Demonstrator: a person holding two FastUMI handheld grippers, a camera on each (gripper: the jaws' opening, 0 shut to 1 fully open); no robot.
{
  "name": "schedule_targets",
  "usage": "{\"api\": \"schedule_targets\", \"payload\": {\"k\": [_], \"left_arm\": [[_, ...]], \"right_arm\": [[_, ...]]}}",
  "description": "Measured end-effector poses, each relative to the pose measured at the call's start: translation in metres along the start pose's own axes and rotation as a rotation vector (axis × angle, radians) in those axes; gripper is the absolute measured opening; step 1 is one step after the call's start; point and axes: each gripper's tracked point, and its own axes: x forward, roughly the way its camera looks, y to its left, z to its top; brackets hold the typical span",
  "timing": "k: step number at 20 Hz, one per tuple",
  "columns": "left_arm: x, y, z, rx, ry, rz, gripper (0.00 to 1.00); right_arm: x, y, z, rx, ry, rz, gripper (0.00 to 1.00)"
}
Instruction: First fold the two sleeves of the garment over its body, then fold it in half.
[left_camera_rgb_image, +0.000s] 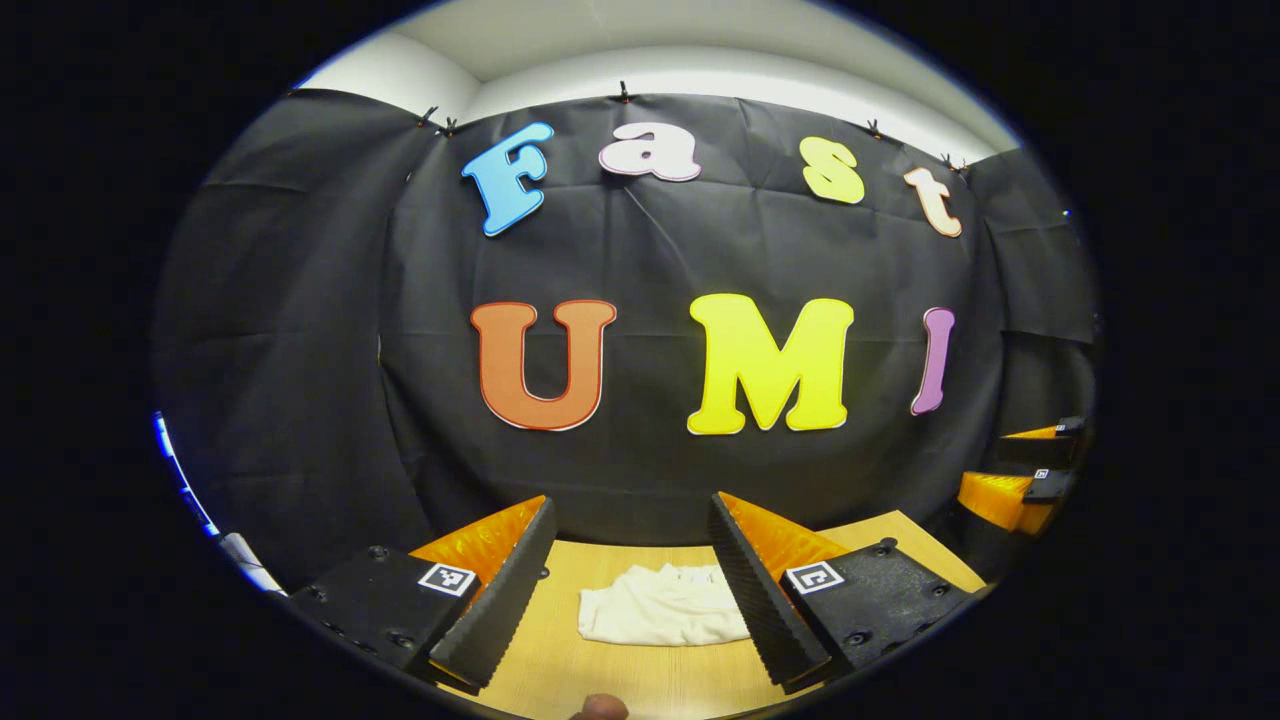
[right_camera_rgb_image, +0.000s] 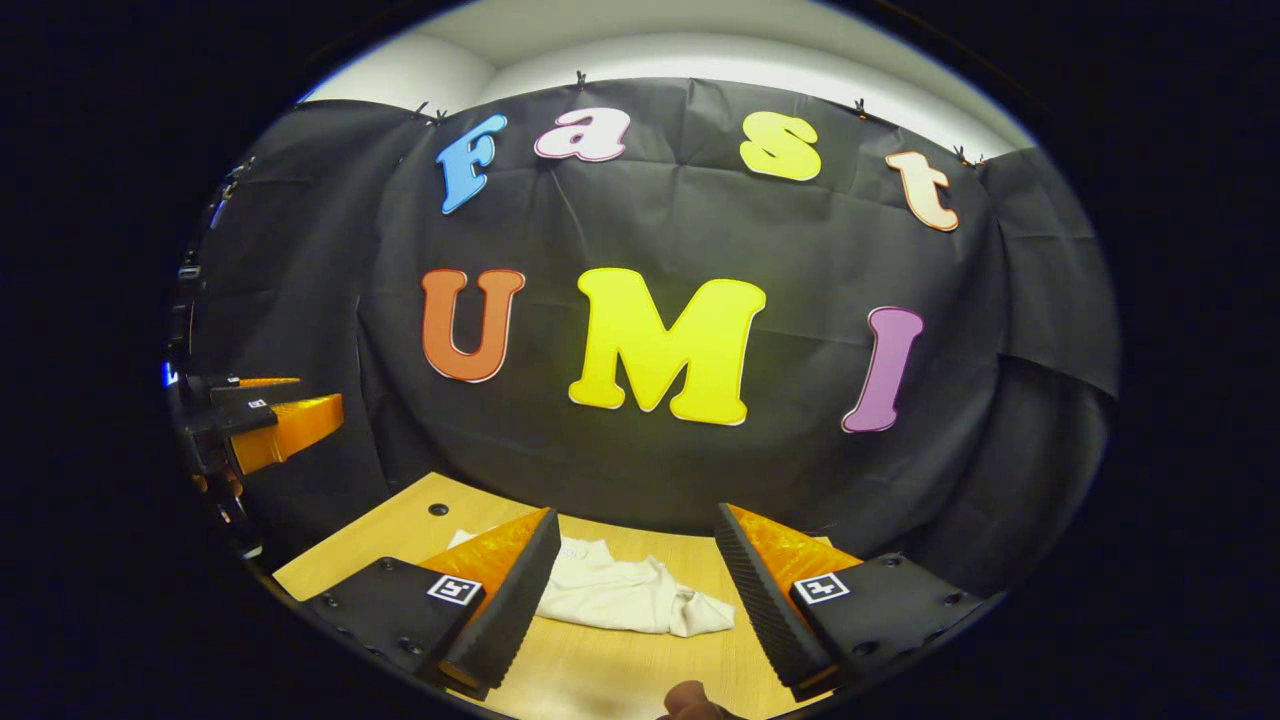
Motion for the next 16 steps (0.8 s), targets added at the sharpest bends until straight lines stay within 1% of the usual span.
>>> {"api": "schedule_targets", "payload": {"k": [3, 4, 6, 7, 10, 12, 13, 16], "left_arm": [[-0.027, 0.005, -0.009, 0.01, -0.012, 0.025, 0.96], [-0.034, 0.006, -0.012, -0.003, -0.024, 0.029, 0.96], [-0.047, 0.001, -0.021, -0.041, -0.021, 0.012, 0.96], [-0.051, 0.004, -0.026, -0.052, -0.018, 0.015, 0.96], [-0.053, 0.009, -0.033, -0.063, -0.007, 0.024, 0.97], [-0.053, 0.009, -0.037, -0.065, -0.005, 0.023, 0.97], [-0.052, 0.007, -0.04, -0.063, -0.001, 0.016, 0.97], [-0.049, 0.005, -0.045, -0.054, 0.01, 0.005, 0.97]], "right_arm": [[-0.021, 0.011, -0.013, -0.003, -0.021, 0.014, 0.97], [-0.027, 0.015, -0.017, -0.006, -0.036, 0.018, 0.96], [-0.034, 0.017, -0.024, -0.033, -0.058, 0.007, 0.98], [-0.035, 0.019, -0.028, -0.029, -0.058, 0.008, 0.97], [-0.04, 0.03, -0.04, 0.024, -0.032, 0.016, 0.97], [-0.038, 0.037, -0.038, 0.001, -0.036, 0.02, 0.97], [-0.037, 0.039, -0.037, -0.006, -0.037, 0.026, 0.99], [-0.037, 0.048, -0.036, -0.019, -0.04, 0.04, 0.96]]}}
